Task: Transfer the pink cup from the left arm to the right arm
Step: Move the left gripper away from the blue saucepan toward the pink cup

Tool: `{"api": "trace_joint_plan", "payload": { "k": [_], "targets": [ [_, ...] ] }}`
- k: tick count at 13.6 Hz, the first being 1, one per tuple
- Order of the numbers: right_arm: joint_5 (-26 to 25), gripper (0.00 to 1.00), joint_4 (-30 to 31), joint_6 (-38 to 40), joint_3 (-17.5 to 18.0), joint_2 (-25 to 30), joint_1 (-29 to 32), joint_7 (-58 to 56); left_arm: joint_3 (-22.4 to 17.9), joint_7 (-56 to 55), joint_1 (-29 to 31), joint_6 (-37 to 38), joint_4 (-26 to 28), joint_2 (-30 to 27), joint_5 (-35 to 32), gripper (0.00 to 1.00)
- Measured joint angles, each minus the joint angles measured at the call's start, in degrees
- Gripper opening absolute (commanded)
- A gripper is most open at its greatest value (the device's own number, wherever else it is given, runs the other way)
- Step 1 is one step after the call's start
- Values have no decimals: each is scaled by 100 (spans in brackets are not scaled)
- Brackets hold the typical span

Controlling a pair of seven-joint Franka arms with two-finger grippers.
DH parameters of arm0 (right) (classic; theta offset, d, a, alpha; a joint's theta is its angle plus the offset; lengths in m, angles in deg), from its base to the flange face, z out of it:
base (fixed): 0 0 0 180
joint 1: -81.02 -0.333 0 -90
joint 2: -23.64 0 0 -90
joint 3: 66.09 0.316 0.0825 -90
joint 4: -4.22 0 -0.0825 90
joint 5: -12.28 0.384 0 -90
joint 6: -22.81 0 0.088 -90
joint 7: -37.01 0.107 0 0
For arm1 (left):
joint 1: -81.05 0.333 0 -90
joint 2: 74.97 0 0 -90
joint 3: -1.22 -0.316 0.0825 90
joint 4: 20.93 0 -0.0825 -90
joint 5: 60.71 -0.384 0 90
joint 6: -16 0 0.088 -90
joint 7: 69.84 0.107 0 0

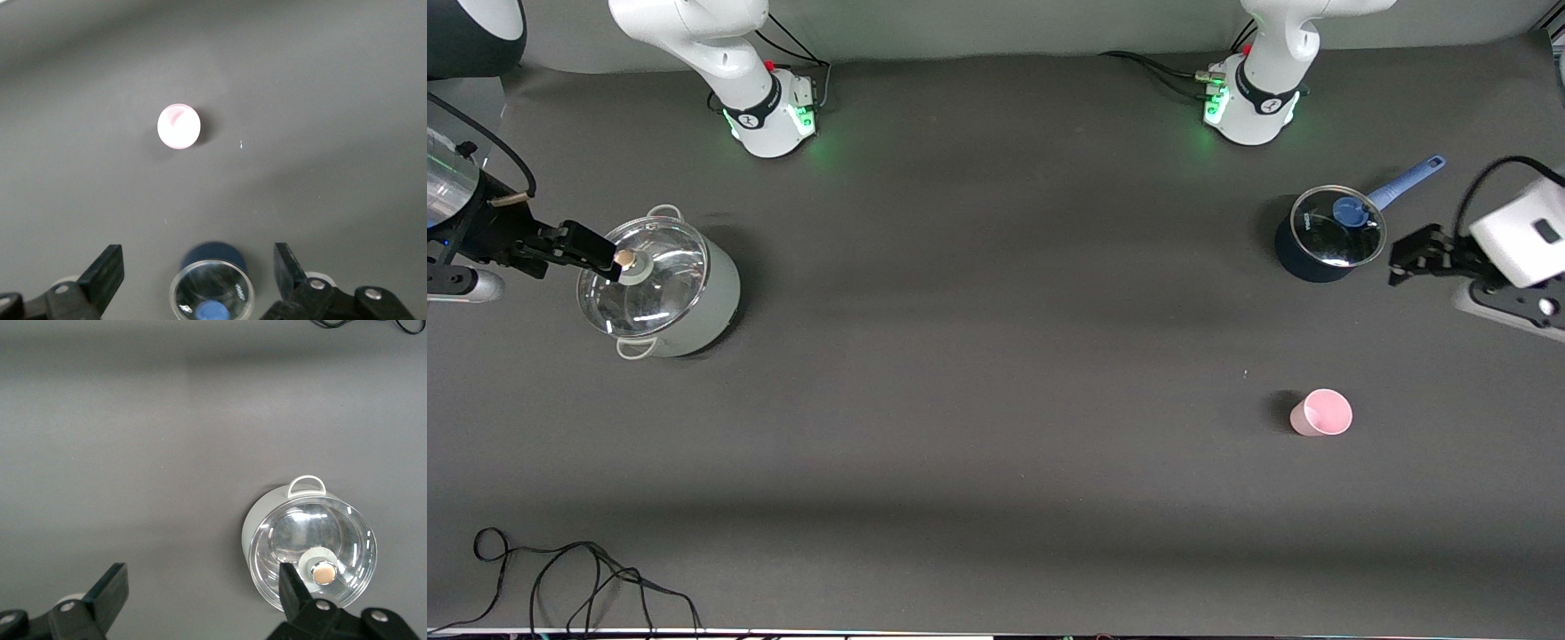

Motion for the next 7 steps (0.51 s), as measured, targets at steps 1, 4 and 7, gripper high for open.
{"api": "trace_joint_plan", "payload": {
  "k": [1, 4, 7],
  "targets": [
    [0, 100, 0, 0, 1, 0, 0, 0, -10, 487, 193, -50, -107, 157, 276, 100],
    [0, 100, 0, 1, 3, 0, -1, 0, -36, 1880, 819, -315, -303, 665, 1077, 100],
    [0, 100, 0, 5, 4, 0, -2, 0, -45, 3261, 1397, -517, -341, 1147, 1956, 100]
  ]
}}
